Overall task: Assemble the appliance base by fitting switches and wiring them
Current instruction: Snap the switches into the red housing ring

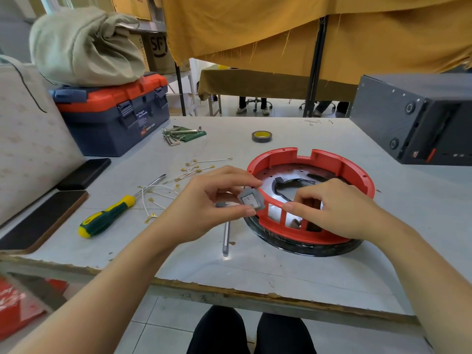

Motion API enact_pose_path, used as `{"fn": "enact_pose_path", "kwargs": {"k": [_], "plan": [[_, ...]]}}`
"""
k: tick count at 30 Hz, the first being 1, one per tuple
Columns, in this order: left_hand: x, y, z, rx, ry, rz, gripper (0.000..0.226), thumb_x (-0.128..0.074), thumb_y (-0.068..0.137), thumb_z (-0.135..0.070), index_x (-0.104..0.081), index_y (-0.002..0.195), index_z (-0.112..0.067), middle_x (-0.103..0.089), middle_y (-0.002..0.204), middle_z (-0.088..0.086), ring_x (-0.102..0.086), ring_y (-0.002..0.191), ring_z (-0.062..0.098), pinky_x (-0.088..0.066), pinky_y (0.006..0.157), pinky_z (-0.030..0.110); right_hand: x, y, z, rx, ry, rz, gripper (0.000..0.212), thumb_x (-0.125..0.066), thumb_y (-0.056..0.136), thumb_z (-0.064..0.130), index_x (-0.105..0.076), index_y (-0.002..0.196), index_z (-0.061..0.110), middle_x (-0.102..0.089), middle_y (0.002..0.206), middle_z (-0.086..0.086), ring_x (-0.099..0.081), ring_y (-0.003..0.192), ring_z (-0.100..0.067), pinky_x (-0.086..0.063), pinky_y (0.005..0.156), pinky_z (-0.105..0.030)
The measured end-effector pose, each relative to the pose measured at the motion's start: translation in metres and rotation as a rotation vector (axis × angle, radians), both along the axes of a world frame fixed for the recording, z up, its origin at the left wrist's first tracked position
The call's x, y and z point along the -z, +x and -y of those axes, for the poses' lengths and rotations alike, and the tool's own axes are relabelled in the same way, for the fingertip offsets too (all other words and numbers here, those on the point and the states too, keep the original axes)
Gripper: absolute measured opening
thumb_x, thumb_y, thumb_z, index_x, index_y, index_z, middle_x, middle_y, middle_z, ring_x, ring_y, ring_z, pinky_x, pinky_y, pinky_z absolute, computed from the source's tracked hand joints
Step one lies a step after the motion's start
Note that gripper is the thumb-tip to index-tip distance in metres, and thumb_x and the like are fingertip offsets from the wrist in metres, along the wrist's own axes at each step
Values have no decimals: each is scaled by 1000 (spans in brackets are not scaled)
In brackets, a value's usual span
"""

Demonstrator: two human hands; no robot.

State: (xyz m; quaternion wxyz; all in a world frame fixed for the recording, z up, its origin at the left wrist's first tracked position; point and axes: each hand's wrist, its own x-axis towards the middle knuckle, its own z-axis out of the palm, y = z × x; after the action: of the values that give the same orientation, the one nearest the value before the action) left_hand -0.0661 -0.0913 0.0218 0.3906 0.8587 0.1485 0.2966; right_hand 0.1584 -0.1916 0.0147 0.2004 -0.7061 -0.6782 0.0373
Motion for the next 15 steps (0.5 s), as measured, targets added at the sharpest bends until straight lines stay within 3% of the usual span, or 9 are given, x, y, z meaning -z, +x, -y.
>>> {"fn": "enact_pose_path", "kwargs": {"k": [4, 10, 12, 15], "plan": [[9, 6, 1, 15, 10, 31, 48, -74, 72, -20, -62, 118, -14, -54, 121, 1, -62, 104, 21, -52, 91, 30, -1, -1, 1, 0, 8, -43, 64, -25, 63, 86, -63, 73, 36, -64, 63, 19, -58, 60, -2, -46, 57, -28], [24, 11, 3, 61, 6, 28, 41, -75, 73, -10, -64, 113, -8, -55, 114, 5, -61, 106, 21, -50, 93, 30, -6, -5, 2, -35, -40, -52, 69, -27, 60, 83, -69, 86, 34, -66, 77, 14, -61, 71, -8, -55, 68, -37], [26, 12, 3, 76, 0, 23, 40, -74, 75, -11, -64, 114, -10, -58, 111, 3, -61, 105, 19, -49, 93, 26, -7, -7, 4, -45, -26, -44, 58, -34, 68, 78, -68, 87, 35, -66, 78, 15, -61, 72, -6, -55, 69, -36], [30, 13, 1, 83, 15, 8, 42, -73, 77, -8, -65, 118, -13, -63, 110, 0, -62, 105, 15, -49, 93, 24, -3, -12, 7, -49, 36, -69, 24, -51, 84, 52, -67, 91, 35, -66, 80, 15, -61, 74, -6, -55, 70, -37]]}}
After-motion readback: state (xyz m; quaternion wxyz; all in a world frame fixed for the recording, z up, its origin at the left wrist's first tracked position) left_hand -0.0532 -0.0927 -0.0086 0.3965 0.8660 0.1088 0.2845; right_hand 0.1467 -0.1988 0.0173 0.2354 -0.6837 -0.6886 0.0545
